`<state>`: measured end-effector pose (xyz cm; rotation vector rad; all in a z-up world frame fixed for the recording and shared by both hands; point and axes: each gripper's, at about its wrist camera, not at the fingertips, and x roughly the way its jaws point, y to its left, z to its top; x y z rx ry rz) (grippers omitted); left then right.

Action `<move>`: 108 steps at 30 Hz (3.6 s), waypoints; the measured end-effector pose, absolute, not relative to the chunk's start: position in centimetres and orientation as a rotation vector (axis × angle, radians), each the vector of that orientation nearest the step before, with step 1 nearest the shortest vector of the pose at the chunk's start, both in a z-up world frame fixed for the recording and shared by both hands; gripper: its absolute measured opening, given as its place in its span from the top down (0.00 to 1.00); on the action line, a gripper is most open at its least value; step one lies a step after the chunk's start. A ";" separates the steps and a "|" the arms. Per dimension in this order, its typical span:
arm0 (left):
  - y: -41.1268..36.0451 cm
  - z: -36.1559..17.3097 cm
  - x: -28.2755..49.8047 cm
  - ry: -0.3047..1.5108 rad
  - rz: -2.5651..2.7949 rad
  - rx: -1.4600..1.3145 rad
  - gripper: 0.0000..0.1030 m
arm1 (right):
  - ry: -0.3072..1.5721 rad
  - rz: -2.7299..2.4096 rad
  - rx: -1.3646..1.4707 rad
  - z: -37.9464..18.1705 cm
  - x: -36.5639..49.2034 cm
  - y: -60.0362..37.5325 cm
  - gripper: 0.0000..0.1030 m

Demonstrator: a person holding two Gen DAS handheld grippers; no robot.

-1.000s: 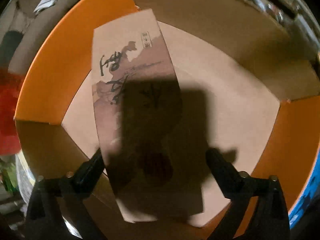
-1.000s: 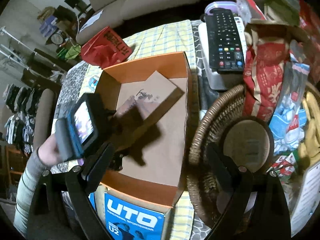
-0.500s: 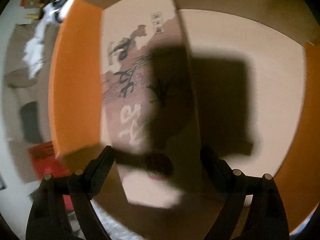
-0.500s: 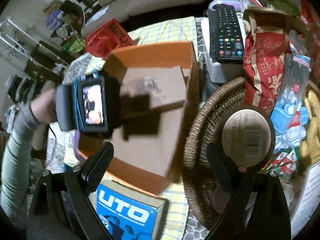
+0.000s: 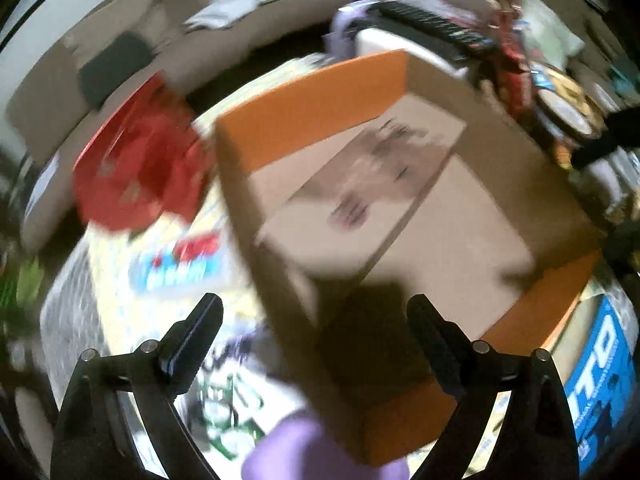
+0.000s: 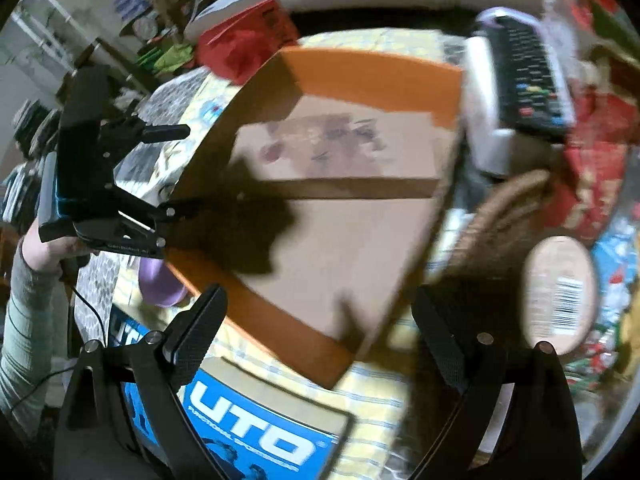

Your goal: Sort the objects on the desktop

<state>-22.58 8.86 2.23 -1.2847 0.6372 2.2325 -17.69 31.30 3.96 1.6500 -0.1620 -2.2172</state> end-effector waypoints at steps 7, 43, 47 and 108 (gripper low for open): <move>7.5 -0.7 -20.7 0.337 2.100 -1.432 0.08 | -0.149 -2.103 1.781 -0.1 -17.0 29.0 0.12; 22.3 -3.1 -26.7 1.065 1.962 -1.440 0.10 | -0.306 -2.261 1.730 5.0 -15.9 35.5 0.10; 21.9 -2.9 -26.4 0.944 2.004 -1.542 0.10 | -0.517 -2.226 1.677 4.7 -16.6 36.3 0.10; 6.0 8.9 -16.0 -0.152 2.287 -1.487 0.00 | -0.398 -2.416 1.597 7.2 -16.8 31.8 0.39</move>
